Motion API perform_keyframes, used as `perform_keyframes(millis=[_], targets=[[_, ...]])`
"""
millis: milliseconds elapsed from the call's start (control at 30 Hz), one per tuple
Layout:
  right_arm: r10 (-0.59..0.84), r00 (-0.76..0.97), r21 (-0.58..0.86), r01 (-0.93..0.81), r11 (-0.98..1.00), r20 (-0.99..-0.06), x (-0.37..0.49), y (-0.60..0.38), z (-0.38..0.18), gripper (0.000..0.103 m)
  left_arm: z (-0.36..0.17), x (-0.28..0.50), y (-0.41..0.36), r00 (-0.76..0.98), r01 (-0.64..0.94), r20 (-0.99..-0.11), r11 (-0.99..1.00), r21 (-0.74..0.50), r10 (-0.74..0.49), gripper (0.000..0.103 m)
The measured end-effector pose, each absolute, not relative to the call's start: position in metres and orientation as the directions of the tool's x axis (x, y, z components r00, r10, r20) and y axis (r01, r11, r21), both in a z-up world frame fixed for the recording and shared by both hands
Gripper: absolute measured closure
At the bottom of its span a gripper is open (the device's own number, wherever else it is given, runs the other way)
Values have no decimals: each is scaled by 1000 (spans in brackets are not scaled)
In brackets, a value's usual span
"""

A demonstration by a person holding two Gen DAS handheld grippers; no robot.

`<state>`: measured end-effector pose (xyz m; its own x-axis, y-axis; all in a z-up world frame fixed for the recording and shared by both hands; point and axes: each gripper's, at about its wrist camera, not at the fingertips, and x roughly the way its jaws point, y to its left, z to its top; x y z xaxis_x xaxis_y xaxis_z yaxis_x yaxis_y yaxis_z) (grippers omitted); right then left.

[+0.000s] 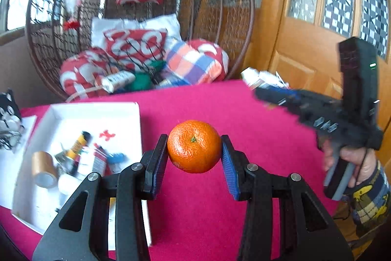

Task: Organize rigid objects
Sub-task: 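Carry the orange with the left gripper while the right gripper carries the bottle to the tray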

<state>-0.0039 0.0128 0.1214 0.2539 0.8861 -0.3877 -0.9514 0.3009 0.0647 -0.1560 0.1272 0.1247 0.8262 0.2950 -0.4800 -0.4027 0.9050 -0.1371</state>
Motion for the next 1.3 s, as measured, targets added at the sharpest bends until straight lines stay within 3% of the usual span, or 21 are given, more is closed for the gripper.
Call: perform_keyframes(millis=[167, 433, 1300], targets=[[931, 284, 83, -947, 309, -228, -11, -12, 168, 84, 152, -183, 136, 843, -453, -392, 880, -145, 370, 61], [951, 296, 57, -952, 302, -95, -27, -21, 207, 84, 175, -223, 164, 823, -539, -326, 821, -187, 466, 61], [966, 188, 21, -981, 195, -178, -50, 26, 204, 84, 162, -278, 205, 765, -639, -320, 723, -264, 559, 61]])
